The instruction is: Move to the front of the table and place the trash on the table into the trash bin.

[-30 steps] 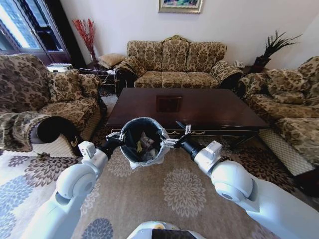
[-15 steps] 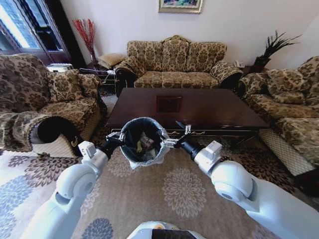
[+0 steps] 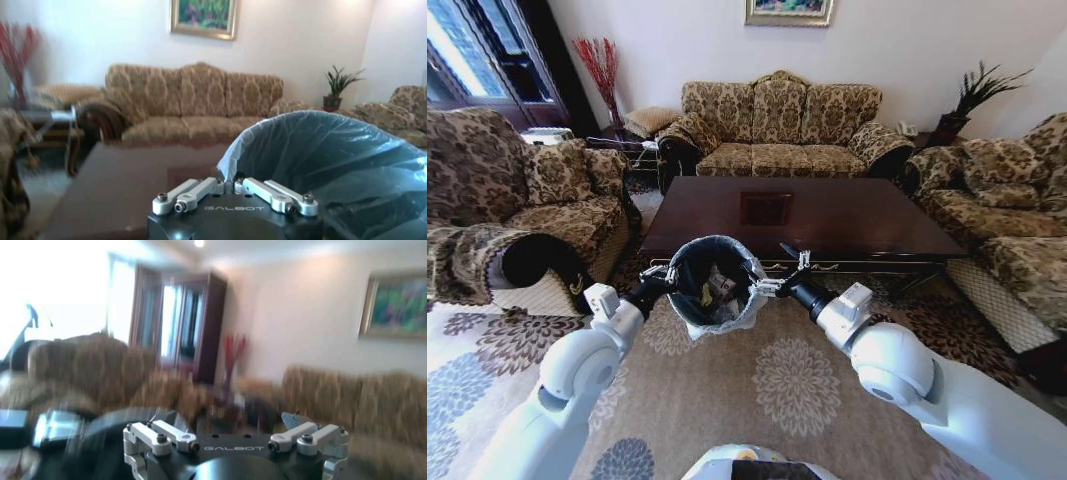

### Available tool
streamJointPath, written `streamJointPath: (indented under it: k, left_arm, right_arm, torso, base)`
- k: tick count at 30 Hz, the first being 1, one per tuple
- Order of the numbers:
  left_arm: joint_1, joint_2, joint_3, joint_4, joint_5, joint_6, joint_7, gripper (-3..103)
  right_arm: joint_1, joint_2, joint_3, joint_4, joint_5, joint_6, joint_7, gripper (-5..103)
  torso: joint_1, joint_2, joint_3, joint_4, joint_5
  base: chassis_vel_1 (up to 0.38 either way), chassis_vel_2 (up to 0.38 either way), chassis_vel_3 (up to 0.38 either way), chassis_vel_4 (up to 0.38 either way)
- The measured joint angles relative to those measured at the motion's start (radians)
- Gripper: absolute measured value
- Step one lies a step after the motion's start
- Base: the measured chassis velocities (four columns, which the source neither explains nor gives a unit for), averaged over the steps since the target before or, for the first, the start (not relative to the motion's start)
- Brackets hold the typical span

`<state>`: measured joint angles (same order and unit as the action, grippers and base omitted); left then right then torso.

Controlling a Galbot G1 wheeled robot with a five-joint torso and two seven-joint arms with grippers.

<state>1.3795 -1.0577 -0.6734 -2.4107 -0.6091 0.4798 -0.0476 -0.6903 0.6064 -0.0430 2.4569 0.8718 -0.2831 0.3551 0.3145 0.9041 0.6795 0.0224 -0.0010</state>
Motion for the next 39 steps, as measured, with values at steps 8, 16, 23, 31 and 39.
streamJointPath:
  k: [8, 16, 23, 31, 39]
  left_arm:
    - [0.024, 0.0, -0.012, -0.008, 0.008, -0.037, 0.011, 3]
    - [0.011, 0.008, -0.01, 0.041, 0.012, -0.022, -0.012, 3]
    - [0.009, -0.006, -0.01, 0.171, 0.034, -0.028, -0.021, 3]
    - [-0.023, -0.062, 0.008, 0.428, 0.042, -0.09, -0.052, 3]
    - [-0.052, -0.124, 0.026, 0.654, 0.034, -0.155, -0.113, 3]
  right_arm:
    - [0.003, -0.005, 0.018, 0.006, 0.044, 0.036, -0.028, 100]
    - [-0.002, -0.013, 0.057, 0.015, 0.079, 0.041, 0.012, 100]
    - [-0.044, -0.021, 0.205, -0.007, 0.112, 0.021, 0.093, 100]
    - [-0.24, 0.013, 0.529, -0.033, 0.15, 0.01, 0.148, 100]
    - [-0.555, 0.088, 0.874, -0.009, 0.135, 0.034, 0.118, 100]
  torso:
    - [0.0, 0.0, 0.0, -0.0008, 0.001]
    - [0.0, 0.0, 0.0, -0.0006, 0.0009]
    - [0.0, 0.0, 0.0, -0.0005, 0.001]
    - [0.0, 0.0, 0.0, -0.0006, 0.0012]
    - [0.0, 0.0, 0.0, -0.0008, 0.001]
  base:
    - [0.0, 0.0, 0.0, 0.0]
    - [0.0, 0.0, 0.0, 0.0]
    - [0.0, 0.0, 0.0, 0.0]
    - [0.0, 0.0, 0.0, 0.0]
    - [0.0, 0.0, 0.0, 0.0]
